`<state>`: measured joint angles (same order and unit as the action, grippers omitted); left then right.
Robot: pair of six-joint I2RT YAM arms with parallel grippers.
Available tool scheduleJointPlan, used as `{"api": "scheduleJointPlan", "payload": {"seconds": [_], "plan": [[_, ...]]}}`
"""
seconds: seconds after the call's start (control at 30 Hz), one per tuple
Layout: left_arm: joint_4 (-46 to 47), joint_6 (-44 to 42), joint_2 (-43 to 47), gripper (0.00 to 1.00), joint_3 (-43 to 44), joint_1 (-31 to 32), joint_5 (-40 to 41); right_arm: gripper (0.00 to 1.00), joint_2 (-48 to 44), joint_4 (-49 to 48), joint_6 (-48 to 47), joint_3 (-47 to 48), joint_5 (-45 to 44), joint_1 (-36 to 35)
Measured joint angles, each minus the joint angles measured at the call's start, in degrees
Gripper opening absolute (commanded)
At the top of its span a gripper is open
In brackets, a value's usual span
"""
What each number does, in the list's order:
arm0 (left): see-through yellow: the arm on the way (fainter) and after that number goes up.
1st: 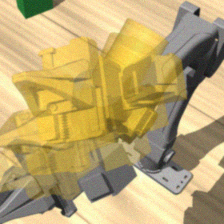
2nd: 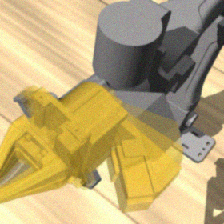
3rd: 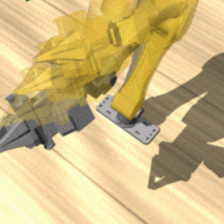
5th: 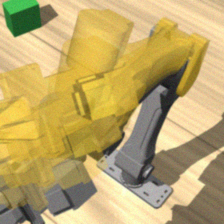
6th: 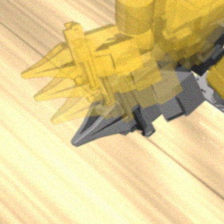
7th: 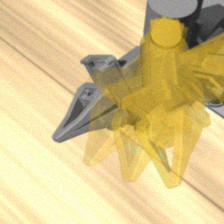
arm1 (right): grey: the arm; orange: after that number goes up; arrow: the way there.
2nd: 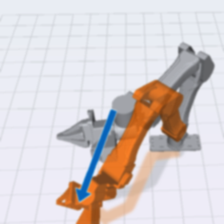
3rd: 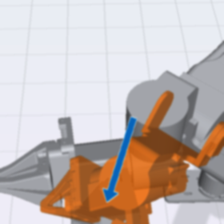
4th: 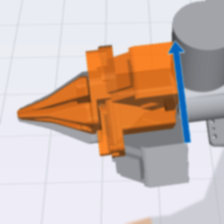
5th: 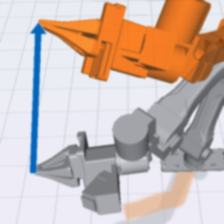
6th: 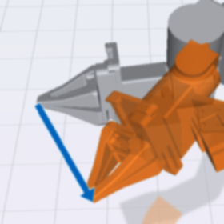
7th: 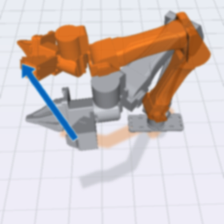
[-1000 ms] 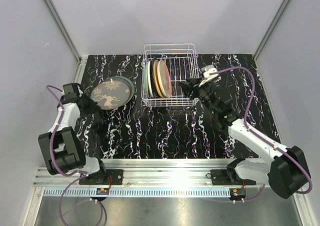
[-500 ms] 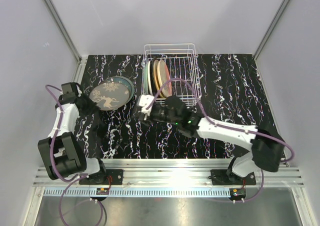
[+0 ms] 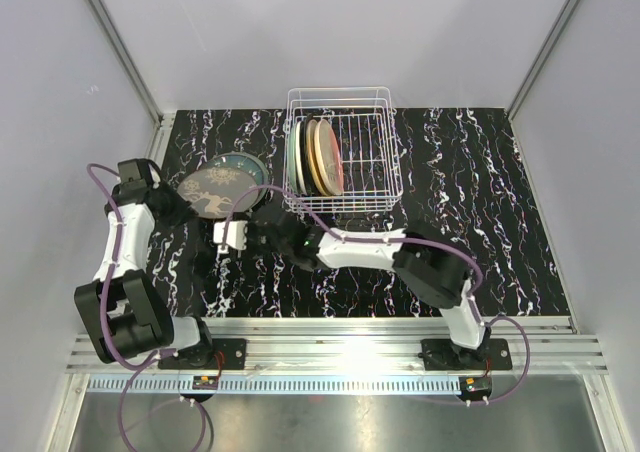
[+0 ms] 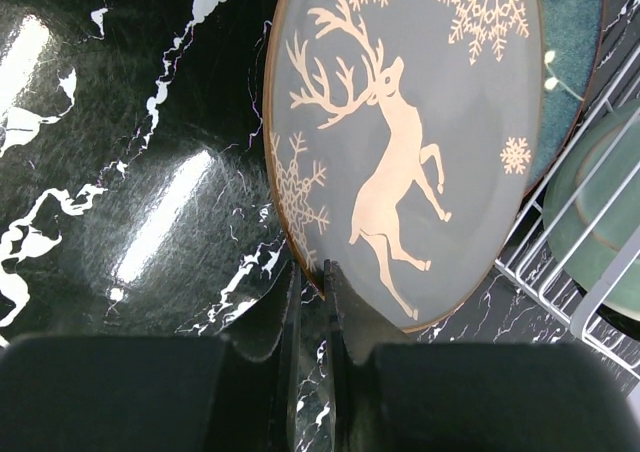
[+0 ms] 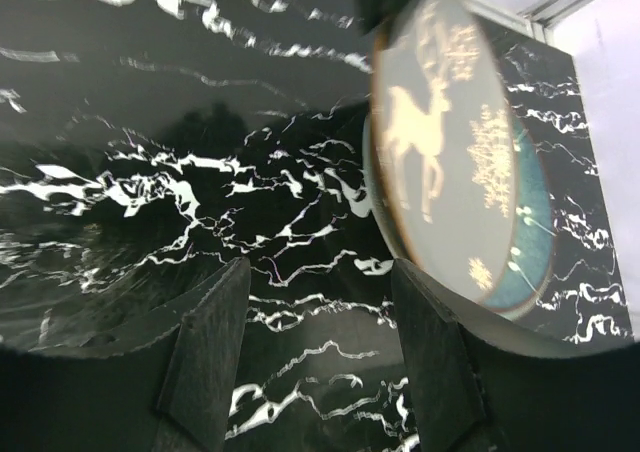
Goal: Load the plates into the dish rack
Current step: Grab a plate with the left arm, then pass the plate from the left arm to the right
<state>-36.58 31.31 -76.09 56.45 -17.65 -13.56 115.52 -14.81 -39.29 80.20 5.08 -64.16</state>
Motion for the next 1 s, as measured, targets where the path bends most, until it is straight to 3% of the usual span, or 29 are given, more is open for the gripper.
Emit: {"api": "scheduleJointPlan", "payload": {"seconds": [0.4,0.63,0.8,1.0], "plan": [[-0.7,-0.7,0.0,0.0,0.6,0.0,-0.4,0.62,13.6,-2.5,-7.5,10.8,-7.6,-1.5],[-0.9,-0.9,0.2,0.0,0.6,0.0,-0.7,0.58,14.7,-5.7,-8.8,10.5,-9.1,-1.5],[-1.1,-1.2,0.6,0.0,0.6,0.0,-0.8,0.57,12.9,-9.2,-8.6,5.6,-8.0,-1.5],[-1.2,-1.3,0.6,0.0,0.6,-0.1,-1.0,0.58,4.4,-11.0,-7.0,-4.0,-5.6,-1.5]]}}
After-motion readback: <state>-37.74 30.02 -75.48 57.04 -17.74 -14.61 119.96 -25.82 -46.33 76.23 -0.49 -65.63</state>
